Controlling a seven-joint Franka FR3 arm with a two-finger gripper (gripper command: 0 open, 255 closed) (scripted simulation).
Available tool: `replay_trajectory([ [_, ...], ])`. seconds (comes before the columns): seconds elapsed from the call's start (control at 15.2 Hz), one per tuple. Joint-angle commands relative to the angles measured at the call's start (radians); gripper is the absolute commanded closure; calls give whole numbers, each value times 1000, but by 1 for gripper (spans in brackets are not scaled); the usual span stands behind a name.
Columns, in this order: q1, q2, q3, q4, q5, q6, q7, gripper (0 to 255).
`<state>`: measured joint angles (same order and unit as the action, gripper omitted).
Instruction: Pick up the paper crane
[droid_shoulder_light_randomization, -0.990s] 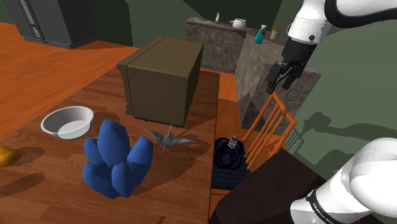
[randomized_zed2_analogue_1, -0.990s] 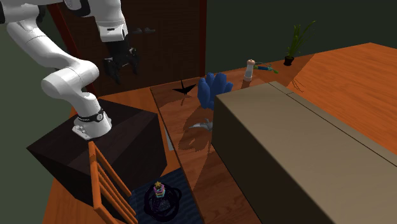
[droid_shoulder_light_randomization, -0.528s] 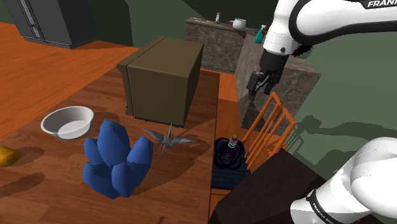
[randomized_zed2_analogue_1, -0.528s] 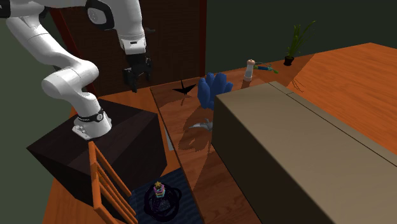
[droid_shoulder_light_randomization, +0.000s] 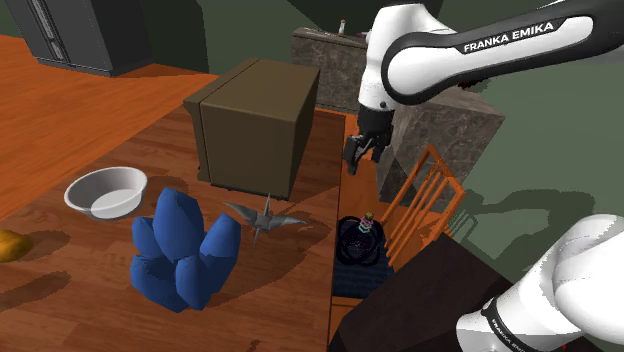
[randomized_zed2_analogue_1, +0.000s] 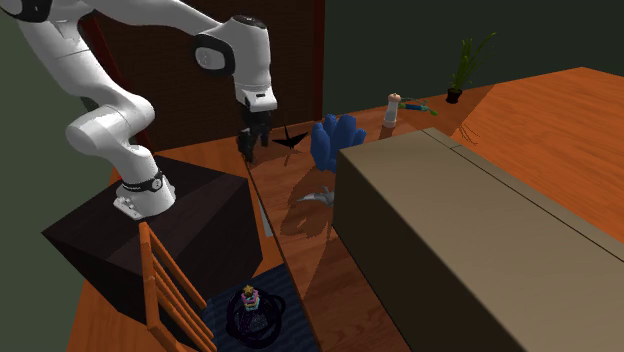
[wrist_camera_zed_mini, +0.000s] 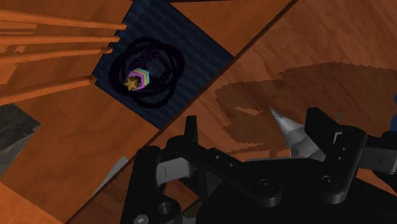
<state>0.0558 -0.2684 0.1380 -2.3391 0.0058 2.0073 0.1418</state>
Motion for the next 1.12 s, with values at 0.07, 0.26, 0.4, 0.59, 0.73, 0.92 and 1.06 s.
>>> replay_trajectory([
  [0.07, 10, 109, 21, 44, -18, 48, 7, 0],
  [0.26, 23, 227, 42, 104, -44, 89, 22, 0],
  [0.4, 33, 305, 53, 148, -64, 110, 34, 0],
  [0.59, 52, 424, 66, 223, -99, 133, 51, 0],
  [0.73, 67, 503, 71, 278, -123, 143, 62, 0],
  [0.92, 94, 621, 75, 368, -158, 150, 75, 0],
  [1.06, 114, 700, 75, 434, -180, 149, 82, 0],
])
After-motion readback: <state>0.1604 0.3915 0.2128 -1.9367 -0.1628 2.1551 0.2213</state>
